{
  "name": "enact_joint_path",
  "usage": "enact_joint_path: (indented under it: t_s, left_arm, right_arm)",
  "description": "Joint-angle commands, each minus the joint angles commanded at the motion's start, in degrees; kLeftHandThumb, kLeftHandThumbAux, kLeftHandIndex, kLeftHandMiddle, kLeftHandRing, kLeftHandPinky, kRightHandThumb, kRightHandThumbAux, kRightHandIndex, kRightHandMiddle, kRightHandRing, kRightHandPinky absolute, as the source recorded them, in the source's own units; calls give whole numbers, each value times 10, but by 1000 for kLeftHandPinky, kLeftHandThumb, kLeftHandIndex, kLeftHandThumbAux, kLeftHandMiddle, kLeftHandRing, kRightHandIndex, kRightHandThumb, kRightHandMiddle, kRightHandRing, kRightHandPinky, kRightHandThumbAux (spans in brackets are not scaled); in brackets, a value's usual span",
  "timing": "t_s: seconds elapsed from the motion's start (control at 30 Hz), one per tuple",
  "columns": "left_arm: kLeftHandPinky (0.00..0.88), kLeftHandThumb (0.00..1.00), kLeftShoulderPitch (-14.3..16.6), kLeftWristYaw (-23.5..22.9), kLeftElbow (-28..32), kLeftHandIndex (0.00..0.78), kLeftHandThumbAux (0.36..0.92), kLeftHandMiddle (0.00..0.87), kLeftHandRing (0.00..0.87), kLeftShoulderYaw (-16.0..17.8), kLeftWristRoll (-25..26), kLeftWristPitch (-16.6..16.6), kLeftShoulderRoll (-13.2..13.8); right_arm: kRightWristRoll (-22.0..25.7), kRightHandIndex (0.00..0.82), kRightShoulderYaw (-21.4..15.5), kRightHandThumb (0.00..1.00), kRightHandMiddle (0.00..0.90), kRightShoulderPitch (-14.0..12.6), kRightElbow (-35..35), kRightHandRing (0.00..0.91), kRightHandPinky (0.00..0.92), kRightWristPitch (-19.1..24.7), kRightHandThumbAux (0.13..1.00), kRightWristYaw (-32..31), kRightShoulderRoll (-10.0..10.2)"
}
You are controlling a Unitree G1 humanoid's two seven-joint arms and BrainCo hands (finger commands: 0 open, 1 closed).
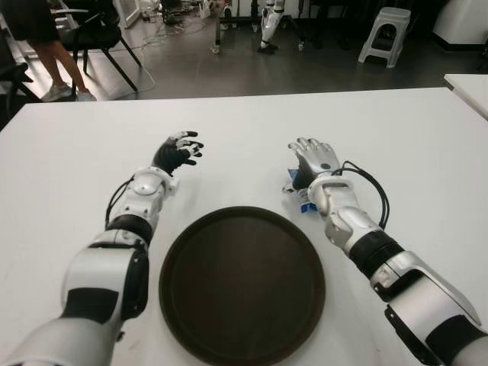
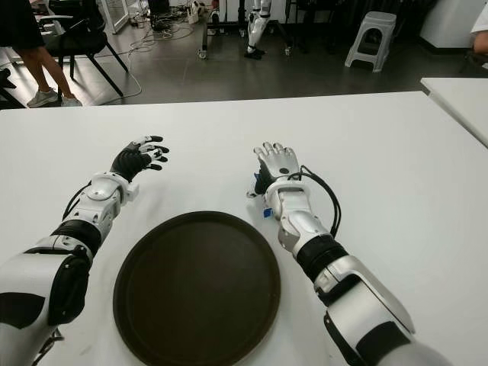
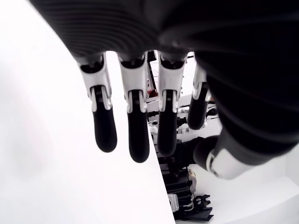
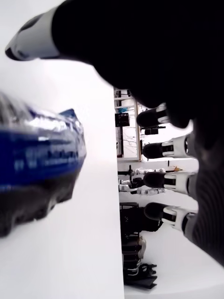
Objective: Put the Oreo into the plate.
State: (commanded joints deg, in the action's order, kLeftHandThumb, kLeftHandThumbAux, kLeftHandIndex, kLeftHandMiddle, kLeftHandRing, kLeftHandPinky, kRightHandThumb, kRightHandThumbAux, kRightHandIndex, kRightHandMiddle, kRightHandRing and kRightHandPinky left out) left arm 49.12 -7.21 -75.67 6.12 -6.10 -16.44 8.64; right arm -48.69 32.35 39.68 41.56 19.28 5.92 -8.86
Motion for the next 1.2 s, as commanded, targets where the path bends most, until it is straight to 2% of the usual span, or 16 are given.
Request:
enact_joint_path:
  t_s: [0.33, 0.57, 1.2]
  left_arm:
    - [377, 75, 1, 0, 0, 220, 661, 336, 345, 1, 2, 0, -1]
    - [375, 118, 1, 0, -1, 233, 660, 342, 343, 5, 6, 2, -2]
    - [396, 125, -3, -2, 0, 226, 654, 351, 363, 4, 4, -5, 1]
  right_arm:
    - [8, 0, -3, 0, 0, -1, 6, 0, 0, -4, 701, 5, -1]
    - [13, 0, -3, 0, 0, -6, 24, 0, 0, -19, 720, 23, 2]
    - [21, 0, -4, 0, 0, 3, 75, 0, 0, -27, 717, 46, 20]
